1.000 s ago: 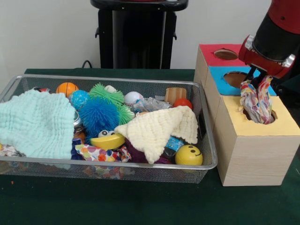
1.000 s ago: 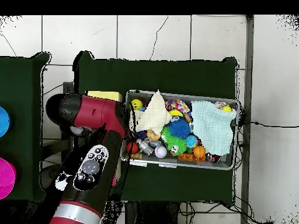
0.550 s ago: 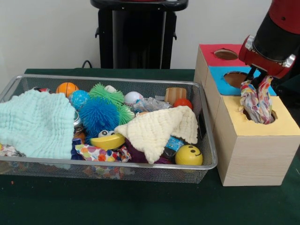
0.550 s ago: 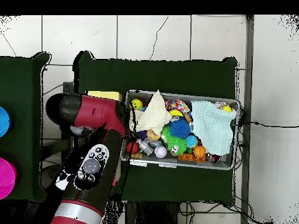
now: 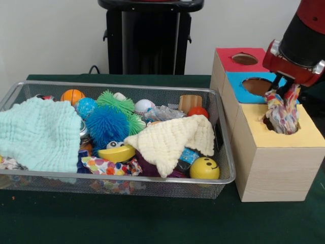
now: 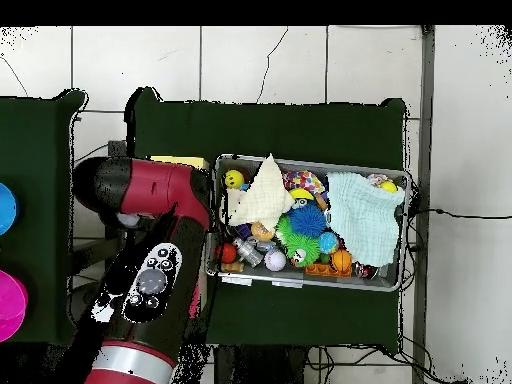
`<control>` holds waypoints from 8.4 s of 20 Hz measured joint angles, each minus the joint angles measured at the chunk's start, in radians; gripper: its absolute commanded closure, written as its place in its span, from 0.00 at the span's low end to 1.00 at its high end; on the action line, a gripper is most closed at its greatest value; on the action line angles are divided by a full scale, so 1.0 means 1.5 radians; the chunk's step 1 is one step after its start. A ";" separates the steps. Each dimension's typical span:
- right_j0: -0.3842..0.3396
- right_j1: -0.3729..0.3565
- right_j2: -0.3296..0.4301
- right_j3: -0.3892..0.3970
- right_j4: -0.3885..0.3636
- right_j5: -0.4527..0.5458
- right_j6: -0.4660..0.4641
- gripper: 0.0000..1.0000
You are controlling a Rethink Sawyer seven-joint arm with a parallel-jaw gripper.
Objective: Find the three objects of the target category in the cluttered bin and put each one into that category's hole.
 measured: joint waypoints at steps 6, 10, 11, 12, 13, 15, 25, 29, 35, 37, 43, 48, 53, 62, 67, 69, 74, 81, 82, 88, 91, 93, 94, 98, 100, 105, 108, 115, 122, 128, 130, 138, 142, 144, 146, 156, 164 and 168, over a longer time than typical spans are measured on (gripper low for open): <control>-0.006 0.000 0.001 -0.049 -0.021 -0.012 0.000 1.00; -0.017 0.001 0.009 -0.073 -0.034 -0.027 0.000 1.00; -0.021 0.001 0.012 -0.077 -0.037 -0.034 0.000 1.00; -0.025 0.001 0.015 -0.080 -0.041 -0.045 0.000 1.00; -0.030 0.002 0.018 -0.083 -0.044 -0.056 0.000 1.00; -0.039 0.003 0.025 -0.084 -0.051 -0.084 0.000 1.00; -0.085 0.009 0.074 -0.088 -0.060 -0.159 0.000 1.00; -0.101 0.004 0.098 -0.088 -0.055 -0.159 0.000 1.00; -0.114 0.004 0.112 -0.088 -0.036 -0.130 0.000 1.00; -0.113 0.004 0.112 -0.088 -0.033 -0.106 0.000 1.00; -0.103 0.009 0.112 -0.088 -0.033 -0.015 0.000 1.00; -0.098 0.010 0.112 -0.085 -0.034 0.017 0.000 1.00; -0.095 0.011 0.109 -0.085 -0.034 0.020 0.000 1.00; -0.095 0.026 0.109 -0.085 -0.034 0.000 0.000 1.00; -0.095 0.052 0.109 -0.084 -0.035 -0.056 0.000 1.00; -0.095 0.057 0.109 -0.083 -0.035 -0.065 0.000 1.00; -0.095 0.062 0.109 -0.083 -0.034 -0.072 0.000 1.00; -0.096 0.063 0.109 -0.082 -0.032 -0.071 0.000 1.00; -0.095 0.065 0.106 -0.083 -0.029 -0.071 0.001 1.00; -0.079 0.076 0.077 -0.083 -0.016 -0.071 0.023 1.00; -0.060 0.085 0.047 -0.088 -0.014 -0.065 0.061 1.00; -0.048 0.092 0.027 -0.095 -0.013 -0.060 0.093 1.00; -0.038 0.096 0.015 -0.101 -0.014 -0.055 0.118 1.00; -0.026 0.100 -0.004 -0.113 -0.014 -0.035 0.173 1.00; -0.026 0.101 -0.005 -0.118 -0.013 -0.020 0.188 1.00; -0.032 0.103 -0.004 -0.128 -0.012 -0.003 0.195 1.00; -0.032 0.106 -0.001 -0.128 -0.017 -0.024 0.195 1.00; -0.028 0.097 0.008 -0.111 -0.052 -0.103 0.195 1.00; -0.027 0.090 0.014 -0.110 -0.073 -0.107 0.195 1.00; -0.015 0.071 0.014 -0.110 -0.104 -0.108 0.195 1.00; -0.011 0.063 0.014 -0.110 -0.114 -0.108 0.195 1.00; -0.006 0.050 0.014 -0.115 -0.128 -0.107 0.195 1.00; -0.010 0.054 0.019 -0.120 -0.129 -0.107 0.195 1.00; -0.012 0.055 0.022 -0.122 -0.130 -0.106 0.195 1.00; -0.019 0.057 0.030 -0.124 -0.130 -0.106 0.195 1.00; -0.036 0.057 0.050 -0.134 -0.133 -0.083 0.195 1.00; -0.037 0.056 0.050 -0.149 -0.137 -0.051 0.195 1.00; -0.038 0.056 0.050 -0.157 -0.138 -0.035 0.195 1.00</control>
